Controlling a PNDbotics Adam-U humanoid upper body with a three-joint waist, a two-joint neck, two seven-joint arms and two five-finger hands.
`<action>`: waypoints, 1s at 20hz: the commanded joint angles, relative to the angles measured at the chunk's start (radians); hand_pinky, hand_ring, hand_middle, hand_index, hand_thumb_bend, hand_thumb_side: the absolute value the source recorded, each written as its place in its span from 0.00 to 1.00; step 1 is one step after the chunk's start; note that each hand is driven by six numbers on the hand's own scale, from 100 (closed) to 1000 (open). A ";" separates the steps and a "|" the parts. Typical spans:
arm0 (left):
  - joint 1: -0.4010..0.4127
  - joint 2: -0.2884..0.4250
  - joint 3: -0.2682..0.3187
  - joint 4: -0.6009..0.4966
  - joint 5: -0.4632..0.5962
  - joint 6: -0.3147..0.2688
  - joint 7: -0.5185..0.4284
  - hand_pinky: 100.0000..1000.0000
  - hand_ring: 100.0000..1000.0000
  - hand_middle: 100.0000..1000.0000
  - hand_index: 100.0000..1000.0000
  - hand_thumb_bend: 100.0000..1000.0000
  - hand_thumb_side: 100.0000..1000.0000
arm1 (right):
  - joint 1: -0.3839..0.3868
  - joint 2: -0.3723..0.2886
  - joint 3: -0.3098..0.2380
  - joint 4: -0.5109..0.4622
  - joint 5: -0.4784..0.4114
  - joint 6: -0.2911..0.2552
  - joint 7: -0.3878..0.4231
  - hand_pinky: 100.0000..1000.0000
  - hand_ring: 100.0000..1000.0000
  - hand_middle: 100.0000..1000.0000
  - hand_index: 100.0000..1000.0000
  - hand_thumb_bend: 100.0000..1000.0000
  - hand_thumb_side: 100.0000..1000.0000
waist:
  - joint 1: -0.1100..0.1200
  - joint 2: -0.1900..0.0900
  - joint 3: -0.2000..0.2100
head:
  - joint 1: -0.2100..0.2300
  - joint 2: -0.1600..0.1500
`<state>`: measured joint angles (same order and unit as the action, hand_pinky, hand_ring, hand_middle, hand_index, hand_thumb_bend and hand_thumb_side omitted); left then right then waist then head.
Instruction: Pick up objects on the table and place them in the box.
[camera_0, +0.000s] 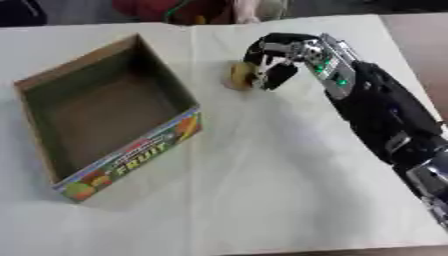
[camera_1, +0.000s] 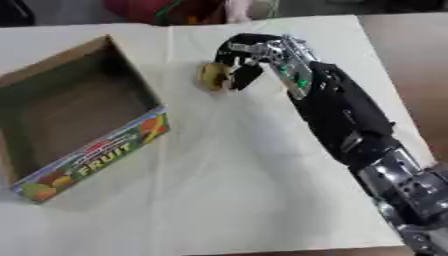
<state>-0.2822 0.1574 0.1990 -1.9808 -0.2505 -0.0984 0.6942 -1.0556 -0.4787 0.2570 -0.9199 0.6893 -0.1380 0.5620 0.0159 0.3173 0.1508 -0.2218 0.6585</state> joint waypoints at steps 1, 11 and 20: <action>-0.011 0.009 -0.001 -0.019 -0.001 -0.001 -0.004 0.24 0.38 0.36 0.53 0.00 0.83 | -0.017 -0.016 -0.003 -0.022 -0.016 0.013 -0.007 0.69 0.72 0.57 0.73 0.00 0.00 | 0.000 -0.020 0.002 | 0.004 -0.003; -0.011 0.010 -0.001 -0.019 -0.001 -0.002 -0.006 0.23 0.38 0.36 0.53 0.00 0.83 | -0.018 -0.026 0.013 -0.076 -0.049 0.057 -0.070 0.67 0.70 0.56 0.72 0.00 0.00 | 0.001 -0.027 0.000 | 0.004 -0.006; -0.009 0.017 -0.005 -0.019 0.000 -0.002 -0.009 0.23 0.37 0.36 0.53 0.00 0.83 | -0.119 -0.008 0.013 -0.232 -0.145 0.083 -0.154 0.61 0.62 0.47 0.65 0.00 0.00 | -0.001 -0.045 -0.009 | -0.013 -0.006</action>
<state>-0.2821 0.1575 0.1938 -1.9808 -0.2505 -0.0990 0.6897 -1.1457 -0.4784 0.2721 -1.1058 0.5668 -0.0643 0.4244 0.0147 0.2960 0.1423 -0.2310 0.6585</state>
